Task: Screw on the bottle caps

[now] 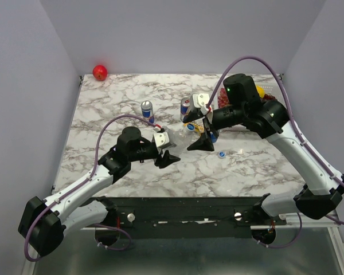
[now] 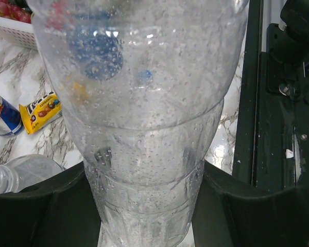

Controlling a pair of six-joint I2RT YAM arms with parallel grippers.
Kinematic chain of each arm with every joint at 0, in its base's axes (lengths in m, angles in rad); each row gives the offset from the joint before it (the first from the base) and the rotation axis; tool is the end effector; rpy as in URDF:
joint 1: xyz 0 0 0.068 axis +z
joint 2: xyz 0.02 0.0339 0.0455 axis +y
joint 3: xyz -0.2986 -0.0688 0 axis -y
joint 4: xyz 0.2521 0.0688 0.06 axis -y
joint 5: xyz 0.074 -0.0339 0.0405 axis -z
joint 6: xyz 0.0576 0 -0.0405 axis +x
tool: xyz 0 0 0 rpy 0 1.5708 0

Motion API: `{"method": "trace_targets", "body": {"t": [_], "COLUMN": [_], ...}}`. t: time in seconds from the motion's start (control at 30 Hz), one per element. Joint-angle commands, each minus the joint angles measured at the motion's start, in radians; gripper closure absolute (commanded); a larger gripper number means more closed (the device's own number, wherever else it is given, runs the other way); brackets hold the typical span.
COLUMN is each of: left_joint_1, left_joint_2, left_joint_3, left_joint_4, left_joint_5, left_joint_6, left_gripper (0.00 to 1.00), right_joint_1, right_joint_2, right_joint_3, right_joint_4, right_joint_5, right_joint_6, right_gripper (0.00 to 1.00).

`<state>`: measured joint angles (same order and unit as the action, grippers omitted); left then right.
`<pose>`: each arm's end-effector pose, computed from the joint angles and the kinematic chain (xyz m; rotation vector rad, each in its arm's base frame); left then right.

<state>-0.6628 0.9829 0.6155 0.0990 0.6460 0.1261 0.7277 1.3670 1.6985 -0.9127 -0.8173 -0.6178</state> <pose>0.1575 -0.1670 0.2956 1.1368 1.5135 -0.9626 0.1761 0.2131 0.4824 -1.6344 1.2909 0.9370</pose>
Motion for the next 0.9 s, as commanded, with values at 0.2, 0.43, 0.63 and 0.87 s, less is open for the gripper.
{"method": "trace_targets", "body": {"t": [0.2,0.43,0.63,0.87], "left_joint_1": [0.012,0.052,0.066,0.068], "left_joint_2": [-0.012,-0.006,0.005,0.007], "left_joint_3": [0.03,0.023,0.027,0.027], "left_joint_4": [0.074,0.122,0.142,0.122], "left_joint_5": [-0.022,-0.031,-0.032,-0.016], "left_joint_6": [-0.063,-0.152,-0.178,-0.146], "left_gripper": [1.0,1.0,1.0,1.0], "right_joint_1": [0.007,0.007,0.007,-0.008], "right_joint_2": [-0.017,-0.062,-0.101,-0.124], "right_joint_3": [-0.033,-0.1,-0.145,-0.119], "right_joint_4": [0.003,-0.014,-0.026,-0.143], "right_joint_5": [0.013,0.078,0.127,0.197], "right_joint_6": [0.021,0.023,0.032,0.042], "right_gripper": [0.0,0.0,0.0,0.03]}}
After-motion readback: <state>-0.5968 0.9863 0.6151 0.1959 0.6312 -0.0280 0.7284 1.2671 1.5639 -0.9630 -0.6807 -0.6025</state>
